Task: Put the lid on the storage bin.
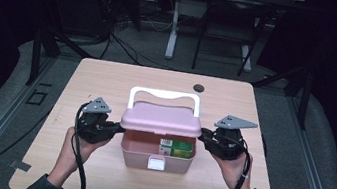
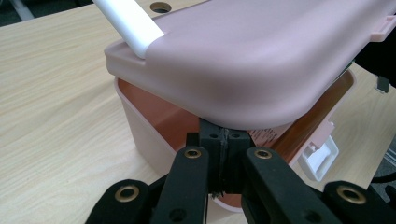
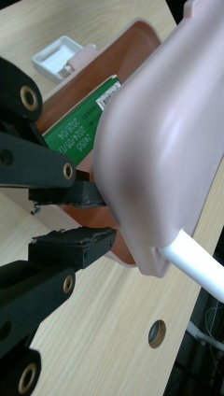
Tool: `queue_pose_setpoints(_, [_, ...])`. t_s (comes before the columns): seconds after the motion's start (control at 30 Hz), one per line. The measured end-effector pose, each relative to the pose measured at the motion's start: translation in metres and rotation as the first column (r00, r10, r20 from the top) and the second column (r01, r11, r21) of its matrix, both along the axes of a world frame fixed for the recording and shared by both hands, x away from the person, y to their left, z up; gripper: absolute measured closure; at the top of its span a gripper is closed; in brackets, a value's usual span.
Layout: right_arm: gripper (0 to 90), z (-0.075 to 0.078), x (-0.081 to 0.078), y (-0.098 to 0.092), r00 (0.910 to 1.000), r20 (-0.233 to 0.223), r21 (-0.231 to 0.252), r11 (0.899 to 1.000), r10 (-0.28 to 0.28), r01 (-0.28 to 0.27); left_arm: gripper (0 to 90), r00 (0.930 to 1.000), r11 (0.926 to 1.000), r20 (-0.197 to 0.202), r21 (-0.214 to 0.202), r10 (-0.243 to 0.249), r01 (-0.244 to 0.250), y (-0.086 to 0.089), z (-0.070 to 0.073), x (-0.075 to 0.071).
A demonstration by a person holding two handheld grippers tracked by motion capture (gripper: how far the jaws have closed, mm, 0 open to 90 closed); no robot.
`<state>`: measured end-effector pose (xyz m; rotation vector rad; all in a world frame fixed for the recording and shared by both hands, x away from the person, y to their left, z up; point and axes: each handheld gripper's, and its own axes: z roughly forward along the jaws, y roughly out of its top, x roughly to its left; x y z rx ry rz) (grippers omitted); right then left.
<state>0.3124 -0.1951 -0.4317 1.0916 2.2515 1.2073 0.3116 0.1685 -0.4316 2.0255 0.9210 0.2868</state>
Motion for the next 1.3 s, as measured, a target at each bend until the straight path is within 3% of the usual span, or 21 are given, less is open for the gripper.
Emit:
queue_pose_setpoints(0.43, [71.5, -0.005, -0.013, 0.003, 0.9992, -0.016, 0.016, 0.999, 0.036, -0.036, 90.0, 0.9998, 0.9999, -0.017, 0.008, -0.013, 0.013, 0.001, -0.005, -0.005])
queue_pose_setpoints(0.7, [55.4, -0.006, -0.019, 0.005, 0.9983, -0.032, 0.04, 0.998, 0.05, -0.048, 89.9, 0.9995, 0.9997, -0.022, 0.013, -0.022, 0.022, 0.001, -0.008, -0.006])
queue_pose_setpoints(0.87, [50.6, -0.007, -0.019, 0.006, 0.9977, -0.041, 0.065, 0.997, 0.054, -0.051, 87.8, 0.9988, 0.9993, -0.037, 0.014, -0.033, 0.033, 0.004, -0.009, -0.007])
queue_pose_setpoints(1.0, [49.7, -0.009, -0.02, 0.007, 0.997, -0.05, 0.06, 0.997, 0.058, -0.055, 76.8, 0.997, 0.9984, -0.062, 0.029, -0.047, 0.049, 0.008, -0.009, -0.009])
queue_pose_setpoints(1.07, [49.0, -0.01, -0.02, 0.007, 0.9968, -0.054, 0.062, 0.997, 0.059, -0.056, 65.1, 0.9966, 0.9978, -0.071, 0.048, -0.041, 0.044, 0.011, -0.009, -0.011])
queue_pose_setpoints(1.3, [45.0, -0.014, -0.022, 0.007, 0.9954, -0.067, 0.062, 0.996, 0.069, -0.065, 35.1, 0.9972, 0.9949, -0.07, 0.1, 0.024, -0.017, 0.034, -0.009, -0.016])
